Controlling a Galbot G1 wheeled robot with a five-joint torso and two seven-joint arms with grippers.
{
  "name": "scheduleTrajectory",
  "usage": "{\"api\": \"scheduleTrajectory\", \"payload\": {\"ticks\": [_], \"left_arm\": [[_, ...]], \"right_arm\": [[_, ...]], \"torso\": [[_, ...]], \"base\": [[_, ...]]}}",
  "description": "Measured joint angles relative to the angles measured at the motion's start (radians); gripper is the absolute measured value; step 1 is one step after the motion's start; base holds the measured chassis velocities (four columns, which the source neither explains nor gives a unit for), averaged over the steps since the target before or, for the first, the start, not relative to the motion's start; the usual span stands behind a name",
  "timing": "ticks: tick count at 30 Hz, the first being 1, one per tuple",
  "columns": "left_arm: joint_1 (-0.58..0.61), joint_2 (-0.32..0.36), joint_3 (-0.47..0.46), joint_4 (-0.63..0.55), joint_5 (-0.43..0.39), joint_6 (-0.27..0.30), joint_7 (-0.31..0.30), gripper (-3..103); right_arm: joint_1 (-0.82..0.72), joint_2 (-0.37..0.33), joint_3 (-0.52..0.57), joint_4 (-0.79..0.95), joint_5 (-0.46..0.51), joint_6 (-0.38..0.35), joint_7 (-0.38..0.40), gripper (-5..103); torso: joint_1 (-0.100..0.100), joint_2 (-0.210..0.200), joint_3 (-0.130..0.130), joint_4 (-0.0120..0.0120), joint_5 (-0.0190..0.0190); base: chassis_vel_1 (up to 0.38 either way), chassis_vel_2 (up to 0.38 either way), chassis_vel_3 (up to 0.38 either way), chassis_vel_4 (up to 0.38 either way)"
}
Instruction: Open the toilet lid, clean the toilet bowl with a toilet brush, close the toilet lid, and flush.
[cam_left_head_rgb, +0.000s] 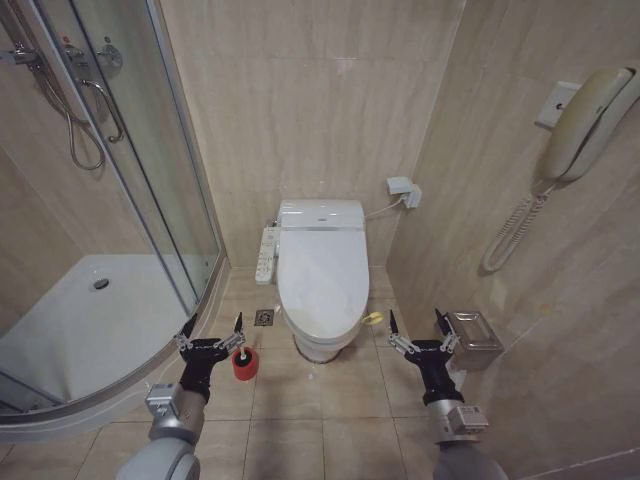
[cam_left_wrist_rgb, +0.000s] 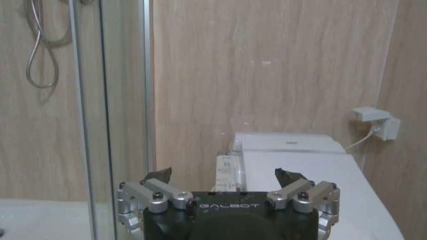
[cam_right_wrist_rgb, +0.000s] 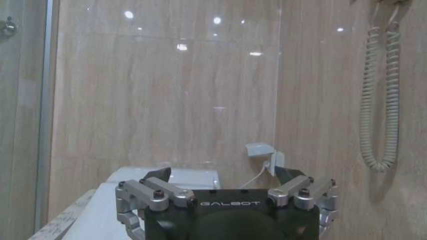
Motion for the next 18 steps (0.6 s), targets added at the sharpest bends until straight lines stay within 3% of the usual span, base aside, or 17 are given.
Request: {"api": "scheduleTrajectory", "payload": {"ticks": [5, 12, 16, 18], "left_arm": [[0.051, -0.004, 0.009, -0.047, 0.007, 0.000, 0.001, 100], [0.051, 0.001, 0.011, -0.016, -0.001, -0.011, 0.002, 100], [0.045, 0.007, 0.008, 0.027, -0.005, -0.060, 0.036, 100], [0.020, 0.013, 0.004, 0.083, -0.023, -0.116, 0.077, 100]], "right_arm": [[0.000, 0.000, 0.000, 0.000, 0.000, 0.000, 0.000, 100], [0.000, 0.000, 0.000, 0.000, 0.000, 0.000, 0.000, 100], [0.000, 0.000, 0.000, 0.000, 0.000, 0.000, 0.000, 100], [0.000, 0.000, 0.000, 0.000, 0.000, 0.000, 0.000, 100]], "torso": [[0.000, 0.000, 0.000, 0.0001, 0.0001], [0.000, 0.000, 0.000, 0.0000, -0.0001], [0.000, 0.000, 0.000, 0.0000, 0.0000], [0.000, 0.000, 0.000, 0.0000, 0.0000]], "base": [[0.000, 0.000, 0.000, 0.000], [0.000, 0.000, 0.000, 0.000], [0.000, 0.000, 0.000, 0.000], [0.000, 0.000, 0.000, 0.000]]}}
